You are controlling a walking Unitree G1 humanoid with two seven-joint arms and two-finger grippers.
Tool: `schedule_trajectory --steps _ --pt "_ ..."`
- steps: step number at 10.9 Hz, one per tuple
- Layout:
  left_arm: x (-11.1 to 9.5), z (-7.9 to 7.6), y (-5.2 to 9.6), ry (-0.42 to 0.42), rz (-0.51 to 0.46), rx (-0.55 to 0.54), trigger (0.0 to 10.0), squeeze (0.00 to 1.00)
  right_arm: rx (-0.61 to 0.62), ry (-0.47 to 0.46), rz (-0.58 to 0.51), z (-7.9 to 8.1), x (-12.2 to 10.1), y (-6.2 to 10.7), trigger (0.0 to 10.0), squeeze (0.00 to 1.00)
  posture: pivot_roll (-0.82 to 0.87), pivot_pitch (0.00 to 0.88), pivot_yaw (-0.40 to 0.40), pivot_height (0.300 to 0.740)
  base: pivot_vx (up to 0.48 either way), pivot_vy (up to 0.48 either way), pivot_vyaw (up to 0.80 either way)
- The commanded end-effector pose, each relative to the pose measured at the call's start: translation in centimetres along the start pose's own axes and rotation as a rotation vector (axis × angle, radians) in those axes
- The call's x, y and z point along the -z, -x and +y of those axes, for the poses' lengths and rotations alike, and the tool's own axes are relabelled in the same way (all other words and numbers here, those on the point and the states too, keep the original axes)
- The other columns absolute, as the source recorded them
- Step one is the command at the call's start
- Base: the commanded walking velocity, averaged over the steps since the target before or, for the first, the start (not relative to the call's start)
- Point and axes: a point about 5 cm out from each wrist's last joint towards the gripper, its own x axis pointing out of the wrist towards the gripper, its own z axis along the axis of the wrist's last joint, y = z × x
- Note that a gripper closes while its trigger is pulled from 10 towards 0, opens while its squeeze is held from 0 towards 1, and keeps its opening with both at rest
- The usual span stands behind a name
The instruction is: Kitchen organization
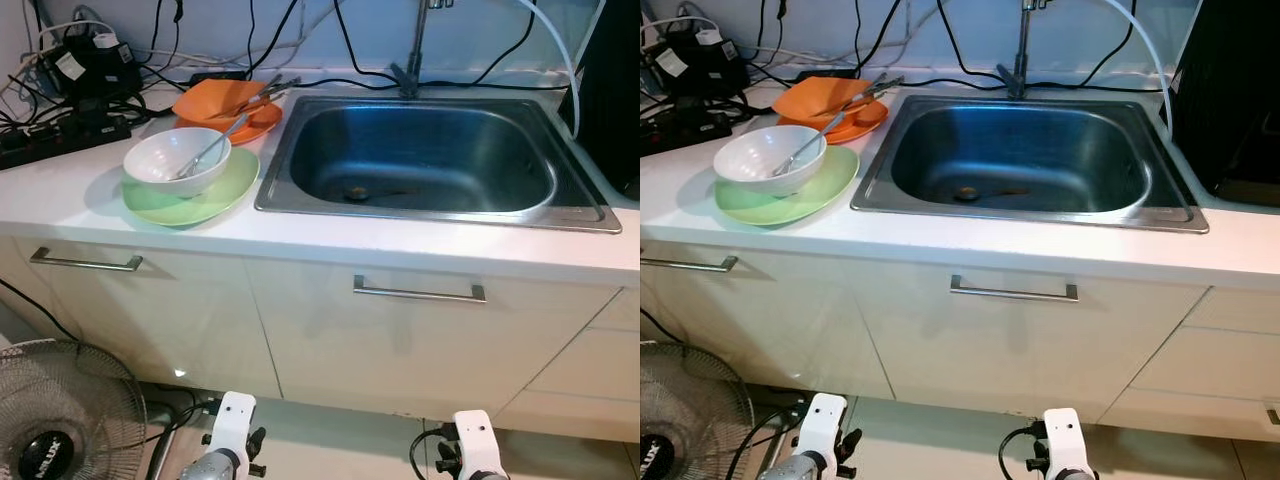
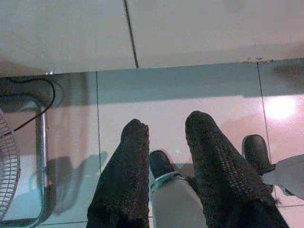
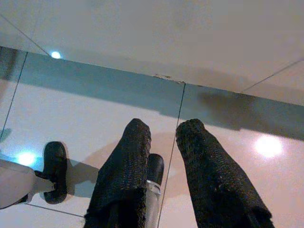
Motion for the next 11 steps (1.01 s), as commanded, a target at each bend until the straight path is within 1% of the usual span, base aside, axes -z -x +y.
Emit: schedule_trajectory --steps 1,8,9,11 --pt "0.46 0.55 0.19 0.005 0.015 -0.013 10.0 0.0 -0.004 -0.018 -0.01 0.4 -0.11 -0.06 10.0 0.0 -0.01 0.056 0.081 0.74 0.0 0.375 0.0" --pt "0.5 0.49 0.2 0.006 0.014 -0.014 10.0 0.0 -0.002 -0.023 -0.008 0.33 -0.04 -0.04 10.0 0.0 0.0 0.06 0.077 0.74 0.0 0.364 0.0" --pt "0.5 0.5 0.2 0.006 0.014 -0.014 10.0 0.0 -0.002 -0.024 -0.008 0.34 -0.04 -0.04 10.0 0.0 0.0 0.06 0.077 0.74 0.0 0.27 0.0" --pt "0.4 0.61 0.21 0.004 0.004 -0.022 10.0 0.0 -0.003 -0.026 -0.009 0.42 -0.07 -0.06 10.0 0.0 0.0 0.059 0.079 0.74 0.0 0.0 0.0"
